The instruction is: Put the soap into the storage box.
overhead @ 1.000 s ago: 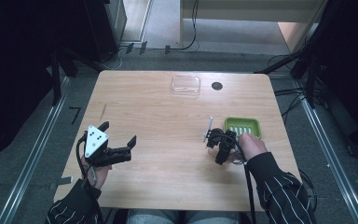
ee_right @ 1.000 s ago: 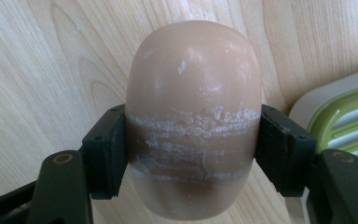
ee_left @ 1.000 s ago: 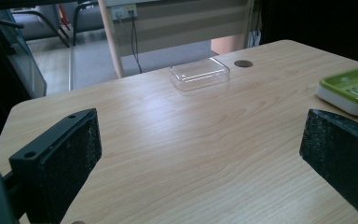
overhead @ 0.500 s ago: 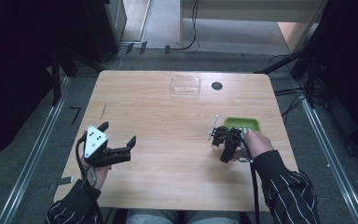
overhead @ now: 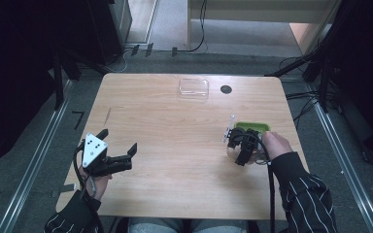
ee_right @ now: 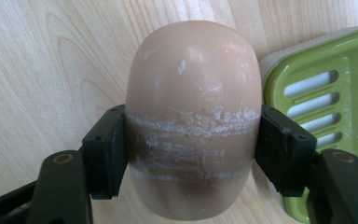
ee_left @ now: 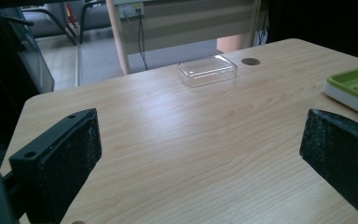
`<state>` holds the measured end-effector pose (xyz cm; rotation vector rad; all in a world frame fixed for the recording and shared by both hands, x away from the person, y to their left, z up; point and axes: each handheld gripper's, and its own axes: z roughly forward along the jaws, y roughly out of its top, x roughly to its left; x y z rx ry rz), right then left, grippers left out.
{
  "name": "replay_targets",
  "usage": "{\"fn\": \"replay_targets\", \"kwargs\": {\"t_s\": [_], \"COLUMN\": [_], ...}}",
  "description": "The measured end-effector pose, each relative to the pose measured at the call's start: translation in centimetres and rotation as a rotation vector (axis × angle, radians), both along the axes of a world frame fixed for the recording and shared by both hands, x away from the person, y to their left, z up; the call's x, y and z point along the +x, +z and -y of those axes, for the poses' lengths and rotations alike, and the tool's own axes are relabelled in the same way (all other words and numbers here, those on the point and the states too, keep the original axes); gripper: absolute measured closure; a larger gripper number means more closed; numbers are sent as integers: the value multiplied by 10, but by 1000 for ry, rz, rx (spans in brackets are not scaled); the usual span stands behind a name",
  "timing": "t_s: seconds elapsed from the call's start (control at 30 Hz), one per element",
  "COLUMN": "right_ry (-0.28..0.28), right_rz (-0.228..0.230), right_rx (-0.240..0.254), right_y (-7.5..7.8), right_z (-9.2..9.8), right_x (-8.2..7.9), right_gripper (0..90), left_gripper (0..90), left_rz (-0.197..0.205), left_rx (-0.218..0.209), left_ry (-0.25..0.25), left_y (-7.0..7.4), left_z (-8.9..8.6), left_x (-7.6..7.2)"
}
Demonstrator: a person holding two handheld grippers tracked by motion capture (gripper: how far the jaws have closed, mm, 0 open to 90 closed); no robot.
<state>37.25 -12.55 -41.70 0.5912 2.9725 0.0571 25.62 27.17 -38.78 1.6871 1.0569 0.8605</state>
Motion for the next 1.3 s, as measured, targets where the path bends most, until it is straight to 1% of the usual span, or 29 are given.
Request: {"fn": "replay_targets", "kwargs": {"t_s": [0.13,0.27,0.5,0.63,0.77,0.83,1.0,1.3], "right_ry": [1,10,18,15,20,14,27,24], "right_rz": [6,5,15,21,25,24,36,33], "right_rx": [1,-2,2,8,6,10,5,9], "right_y": [2,3,9,14,15,16,18,22], "right_z": [2,3,6,11,12,11,12,18], "right_x": [1,1,3,6,8,8,11,12], "right_gripper": [338,338,338,338,338,338,338,339], "left_gripper": [0,0,0,0,0,0,0,0], "left_rz": [2,0,-6,1,-2,-1,-3,0], "left_rx": [-1,4,2,0,3,3,2,5], "left_ry": [8,-3,-2,11,16,17,24,21], "left_y": [0,0,-1,-1,0,-1,0,0], "left_z": [-2,0,-2,-5,-7,-7,-9,-9], "left_x": [-1,0,-1,-4,-6,-6,-8,-8]}}
